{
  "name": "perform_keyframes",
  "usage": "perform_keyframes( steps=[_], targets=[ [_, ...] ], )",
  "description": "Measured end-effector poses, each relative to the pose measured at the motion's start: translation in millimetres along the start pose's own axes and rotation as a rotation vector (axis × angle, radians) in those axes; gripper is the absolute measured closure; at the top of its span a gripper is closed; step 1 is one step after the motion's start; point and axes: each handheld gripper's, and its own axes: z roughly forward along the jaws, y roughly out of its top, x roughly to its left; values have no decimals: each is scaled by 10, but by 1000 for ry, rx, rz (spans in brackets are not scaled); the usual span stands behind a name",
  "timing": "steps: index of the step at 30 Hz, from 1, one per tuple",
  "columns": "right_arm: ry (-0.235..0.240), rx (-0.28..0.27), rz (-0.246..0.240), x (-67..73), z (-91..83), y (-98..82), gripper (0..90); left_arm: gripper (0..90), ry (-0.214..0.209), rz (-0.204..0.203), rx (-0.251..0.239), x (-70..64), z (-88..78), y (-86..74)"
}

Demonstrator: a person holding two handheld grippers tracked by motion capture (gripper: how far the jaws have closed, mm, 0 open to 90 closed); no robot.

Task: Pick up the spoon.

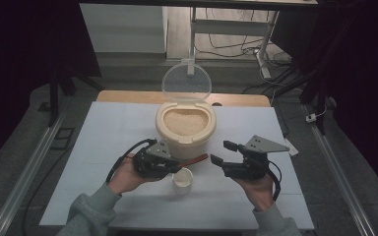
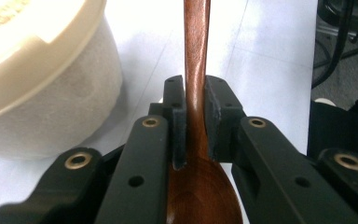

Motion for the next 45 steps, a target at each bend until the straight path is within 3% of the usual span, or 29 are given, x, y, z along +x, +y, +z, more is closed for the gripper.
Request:
perform_keyframes(
  steps=[4,12,25,26,38,42,45],
  targets=[
    [-10,17,10,-19,21,-35,305,787,28,-10,-39,-11,-31,-5],
    [-13,33,2,27,93,-79,306,787,51,-21,-68,-27,-27,-10],
    [3,74,69,88,219,-144,317,788,89,-25,-112,-72,-17,0],
    [-2,76,91,113,244,-152,317,788,95,-24,-118,-81,-17,3],
    [29,31,199,198,346,-189,340,788,150,9,-125,-191,82,42],
    [28,-7,238,217,350,-189,383,788,172,28,-121,-249,133,56],
    [32,-22,249,230,356,-191,492,788,190,45,-116,-283,153,66]
  ],
)
